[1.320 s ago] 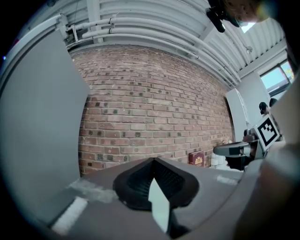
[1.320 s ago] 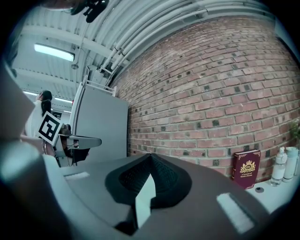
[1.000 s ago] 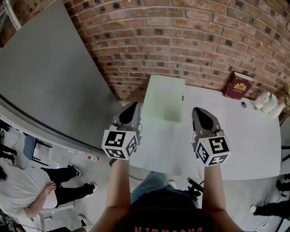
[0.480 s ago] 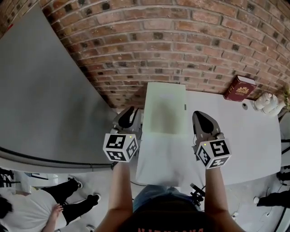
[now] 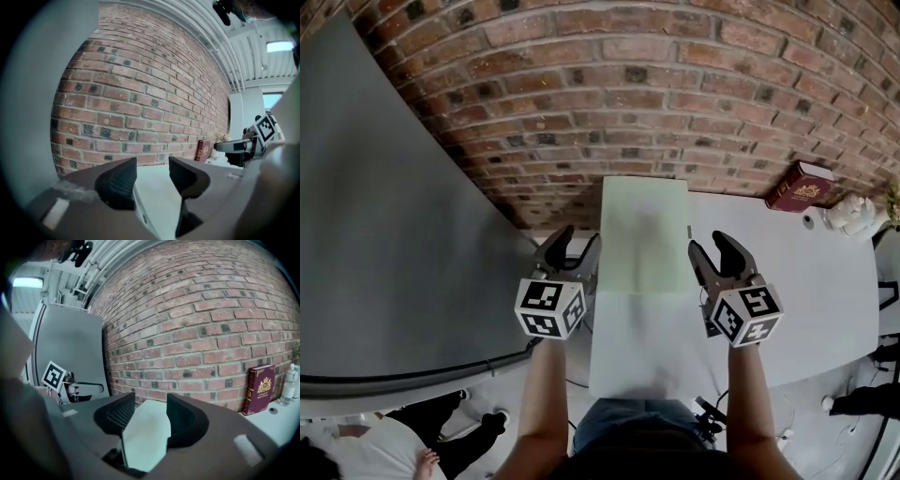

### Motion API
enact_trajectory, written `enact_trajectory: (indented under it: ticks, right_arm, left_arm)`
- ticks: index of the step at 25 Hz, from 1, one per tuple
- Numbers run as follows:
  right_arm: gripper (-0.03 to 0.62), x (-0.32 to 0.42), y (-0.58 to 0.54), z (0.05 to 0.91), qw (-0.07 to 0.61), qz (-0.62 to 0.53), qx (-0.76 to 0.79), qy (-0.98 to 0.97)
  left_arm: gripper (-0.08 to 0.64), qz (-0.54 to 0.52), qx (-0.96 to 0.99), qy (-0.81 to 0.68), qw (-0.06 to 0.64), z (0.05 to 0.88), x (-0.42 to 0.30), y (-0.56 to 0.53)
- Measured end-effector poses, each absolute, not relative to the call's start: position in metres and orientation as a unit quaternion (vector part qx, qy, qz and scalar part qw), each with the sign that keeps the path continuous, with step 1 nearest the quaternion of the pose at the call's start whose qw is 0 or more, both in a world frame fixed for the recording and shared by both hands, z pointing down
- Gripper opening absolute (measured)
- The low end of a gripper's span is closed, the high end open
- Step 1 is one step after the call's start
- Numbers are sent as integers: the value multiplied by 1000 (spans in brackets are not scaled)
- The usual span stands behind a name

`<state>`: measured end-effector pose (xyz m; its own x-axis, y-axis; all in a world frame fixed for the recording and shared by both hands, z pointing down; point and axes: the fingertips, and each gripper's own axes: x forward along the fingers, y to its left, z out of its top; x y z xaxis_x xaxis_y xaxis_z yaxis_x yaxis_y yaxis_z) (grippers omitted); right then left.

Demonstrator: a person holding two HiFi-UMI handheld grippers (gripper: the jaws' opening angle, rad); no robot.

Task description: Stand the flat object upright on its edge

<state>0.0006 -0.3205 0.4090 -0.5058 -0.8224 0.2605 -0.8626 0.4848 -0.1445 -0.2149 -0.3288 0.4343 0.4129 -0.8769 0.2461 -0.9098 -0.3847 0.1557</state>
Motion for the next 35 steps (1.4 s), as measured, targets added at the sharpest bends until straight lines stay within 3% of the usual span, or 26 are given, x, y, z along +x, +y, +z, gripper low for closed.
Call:
enact_trajectory:
  ticks: [14, 31, 35]
  right_arm:
    - [230, -1, -361, 479, 125, 211, 463, -852]
    - [261, 16, -388, 571, 182, 331, 445, -812]
    - [262, 12, -393, 589, 187, 364, 427, -806]
  left_arm:
    - [210, 96, 822, -523, 206, 501, -219, -364]
    - [215, 102, 787, -469, 387, 590, -203, -374]
    - [233, 109, 782, -464, 401, 600, -201, -382]
